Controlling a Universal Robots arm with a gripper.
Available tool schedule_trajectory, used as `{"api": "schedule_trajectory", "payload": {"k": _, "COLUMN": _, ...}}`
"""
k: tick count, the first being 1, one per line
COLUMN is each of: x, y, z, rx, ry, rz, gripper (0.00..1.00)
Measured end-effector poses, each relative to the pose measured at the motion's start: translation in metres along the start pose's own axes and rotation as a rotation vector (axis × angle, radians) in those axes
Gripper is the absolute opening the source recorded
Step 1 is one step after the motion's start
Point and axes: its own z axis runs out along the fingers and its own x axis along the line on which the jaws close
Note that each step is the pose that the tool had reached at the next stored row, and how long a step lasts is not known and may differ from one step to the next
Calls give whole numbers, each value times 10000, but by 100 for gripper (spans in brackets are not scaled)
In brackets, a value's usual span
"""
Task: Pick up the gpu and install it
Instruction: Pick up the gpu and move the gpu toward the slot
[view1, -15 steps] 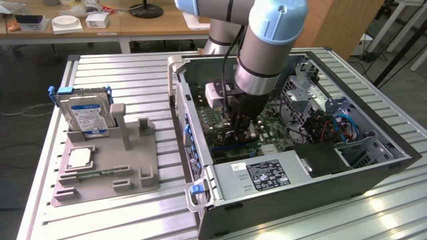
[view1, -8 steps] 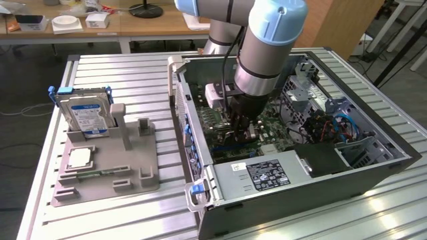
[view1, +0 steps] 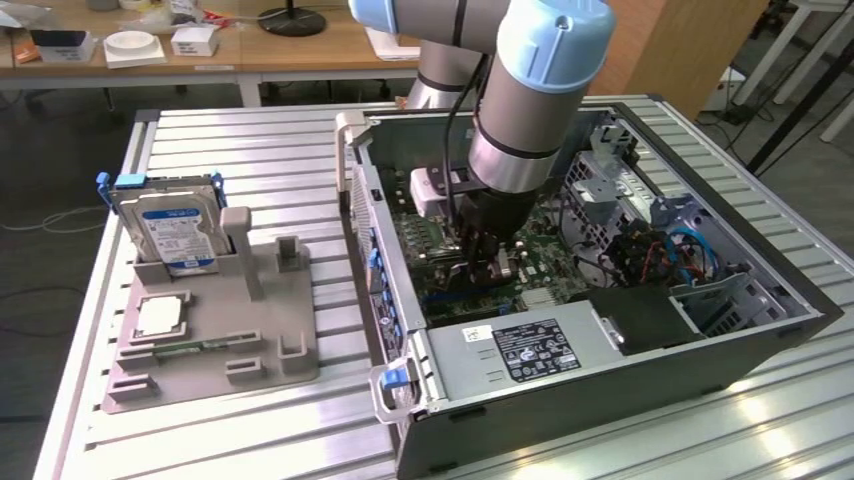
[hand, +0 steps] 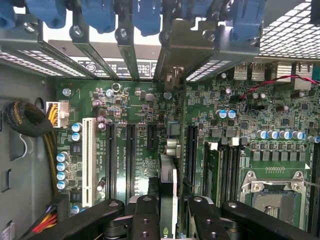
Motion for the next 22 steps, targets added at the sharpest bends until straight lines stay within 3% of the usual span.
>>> {"api": "schedule_trajectory", "payload": {"k": 22, "x": 1, "y": 0, "z": 10, "rx": 2, "ry": -6, "rz": 42, "gripper": 27}}
